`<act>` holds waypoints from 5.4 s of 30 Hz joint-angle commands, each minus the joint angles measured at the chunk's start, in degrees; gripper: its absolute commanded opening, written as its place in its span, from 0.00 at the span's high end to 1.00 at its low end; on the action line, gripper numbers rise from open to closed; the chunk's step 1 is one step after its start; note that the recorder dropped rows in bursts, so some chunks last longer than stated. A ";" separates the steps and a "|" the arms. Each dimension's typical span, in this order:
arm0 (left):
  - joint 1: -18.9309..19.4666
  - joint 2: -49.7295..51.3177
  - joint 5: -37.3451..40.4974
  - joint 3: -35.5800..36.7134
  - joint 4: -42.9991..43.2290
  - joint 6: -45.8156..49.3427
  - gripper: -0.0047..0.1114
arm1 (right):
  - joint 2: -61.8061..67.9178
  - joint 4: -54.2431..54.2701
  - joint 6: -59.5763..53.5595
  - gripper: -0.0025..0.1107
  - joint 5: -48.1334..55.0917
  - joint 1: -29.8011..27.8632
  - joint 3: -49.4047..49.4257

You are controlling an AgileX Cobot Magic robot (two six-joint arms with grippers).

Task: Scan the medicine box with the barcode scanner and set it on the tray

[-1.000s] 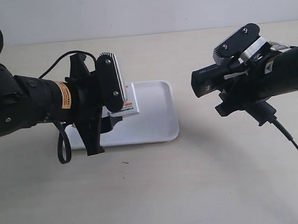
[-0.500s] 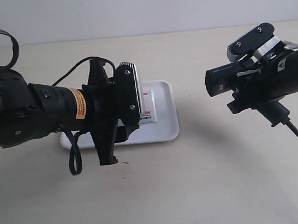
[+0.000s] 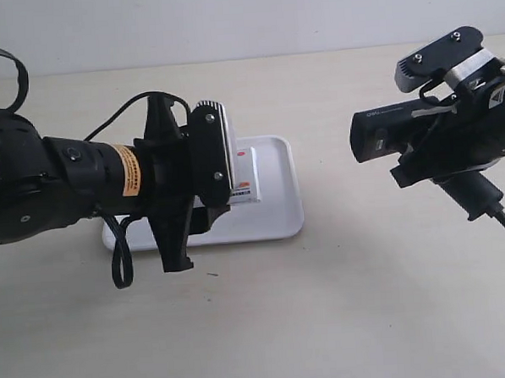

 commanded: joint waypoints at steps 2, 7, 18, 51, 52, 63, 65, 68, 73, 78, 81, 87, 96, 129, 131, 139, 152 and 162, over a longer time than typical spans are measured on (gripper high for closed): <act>2.54 1.86 0.20 0.01 0.18 -0.63 0.96 | -1.39 3.05 -0.39 0.98 2.70 0.02 0.02; 2.54 2.37 -0.55 0.01 1.10 -0.63 0.96 | 0.54 2.79 -0.73 0.98 1.06 0.02 0.02; 2.54 2.03 -0.64 0.01 1.10 -0.63 0.96 | 4.45 2.31 -0.42 0.98 -3.57 0.02 0.02; 9.71 16.16 -10.27 -3.34 0.12 -18.66 0.16 | 18.65 7.89 8.82 0.38 -10.91 -1.01 -3.40; 9.71 16.16 -10.43 -3.34 0.12 -18.66 0.06 | 17.96 7.89 8.82 0.35 -10.64 -1.01 -3.40; 9.71 -2.87 -1.11 -3.34 -4.19 -23.09 0.16 | -6.71 4.89 8.77 0.37 2.84 -1.01 -3.35; 9.71 -10.09 4.17 -3.34 -4.41 -29.15 0.39 | -14.30 5.46 8.77 0.55 2.49 -0.92 -2.69; 9.71 -19.58 6.48 -0.62 -4.41 -35.77 0.91 | -25.49 8.37 8.57 0.84 -1.73 -0.92 0.67; 9.71 -34.69 -1.10 12.20 -5.07 -42.60 0.94 | -39.17 9.35 8.67 0.98 -9.34 -0.92 10.47; 9.71 -48.64 -5.67 23.41 -5.07 -46.02 0.94 | -48.51 9.35 8.78 0.98 -10.52 -0.92 15.05; 9.71 -54.68 -4.98 26.50 -5.07 -45.88 0.94 | -51.96 9.35 8.78 0.98 -10.36 -0.92 15.16; 9.71 -61.65 -4.74 28.44 -5.07 -45.88 0.94 | -56.20 9.35 8.78 0.98 -10.33 -0.92 15.16; 21.55 -75.27 -4.87 36.13 -3.29 -45.16 0.94 | -57.14 9.35 8.78 0.98 -10.33 -0.92 15.16; 48.94 -91.91 11.78 43.97 -17.70 -36.92 0.94 | -57.12 9.35 8.69 0.98 -10.33 -0.92 15.16; 48.94 -91.91 11.78 43.97 -18.29 -36.08 0.94 | -57.12 9.35 8.69 0.98 -10.33 -0.92 15.16; 48.94 -91.91 12.75 43.97 -18.52 -34.85 0.94 | -57.12 9.35 8.81 0.98 -10.33 -0.92 15.16; 48.94 -91.91 12.76 43.97 -18.42 -34.85 0.94 | -57.12 9.73 9.34 0.98 -10.33 -0.92 15.16; 48.94 -91.91 12.76 43.97 -18.42 -34.85 0.94 | -65.31 -4.23 30.99 0.98 -16.43 -0.92 37.84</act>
